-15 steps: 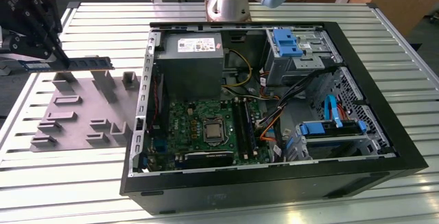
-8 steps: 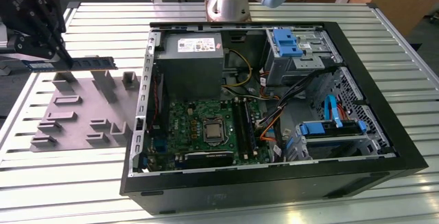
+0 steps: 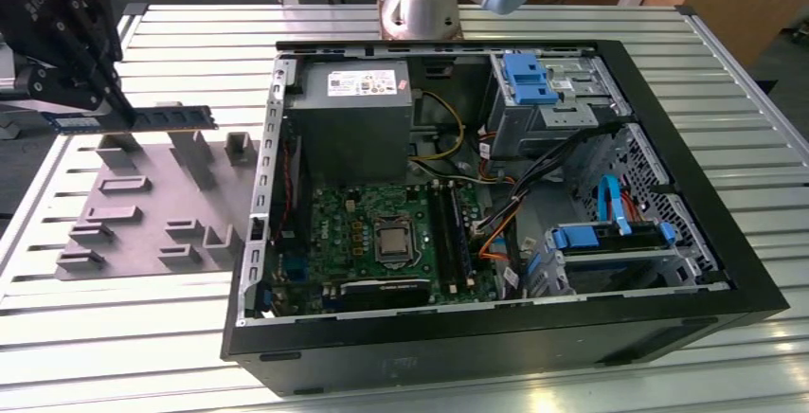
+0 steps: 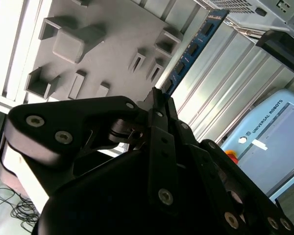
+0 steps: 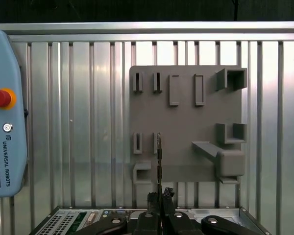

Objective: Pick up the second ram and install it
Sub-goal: 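Pick up the second ram and move it above second insertion slot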

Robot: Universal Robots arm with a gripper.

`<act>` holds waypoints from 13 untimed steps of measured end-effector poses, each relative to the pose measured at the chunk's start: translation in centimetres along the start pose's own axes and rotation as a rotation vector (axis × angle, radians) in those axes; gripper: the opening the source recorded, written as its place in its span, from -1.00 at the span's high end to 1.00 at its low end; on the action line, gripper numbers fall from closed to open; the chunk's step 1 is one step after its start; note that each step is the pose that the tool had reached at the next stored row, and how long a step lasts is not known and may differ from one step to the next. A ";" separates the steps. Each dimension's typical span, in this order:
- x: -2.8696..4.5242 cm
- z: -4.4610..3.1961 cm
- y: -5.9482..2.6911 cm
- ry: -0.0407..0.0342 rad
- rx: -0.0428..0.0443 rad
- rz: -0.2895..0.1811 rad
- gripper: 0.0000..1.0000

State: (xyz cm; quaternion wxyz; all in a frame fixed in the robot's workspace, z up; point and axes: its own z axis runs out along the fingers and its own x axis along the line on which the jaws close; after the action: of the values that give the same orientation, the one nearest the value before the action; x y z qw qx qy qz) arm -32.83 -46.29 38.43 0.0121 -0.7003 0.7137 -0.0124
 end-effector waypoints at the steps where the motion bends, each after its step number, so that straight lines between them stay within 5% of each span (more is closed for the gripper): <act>1: 0.01 0.00 -0.11 0.0001 -0.0001 0.000 0.72; 13: 0.02 0.05 -1.40 0.0001 -0.0002 0.000 0.72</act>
State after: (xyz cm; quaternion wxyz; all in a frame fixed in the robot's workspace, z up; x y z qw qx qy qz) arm -31.43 -46.34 38.43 0.0120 -0.7003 0.7136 -0.0123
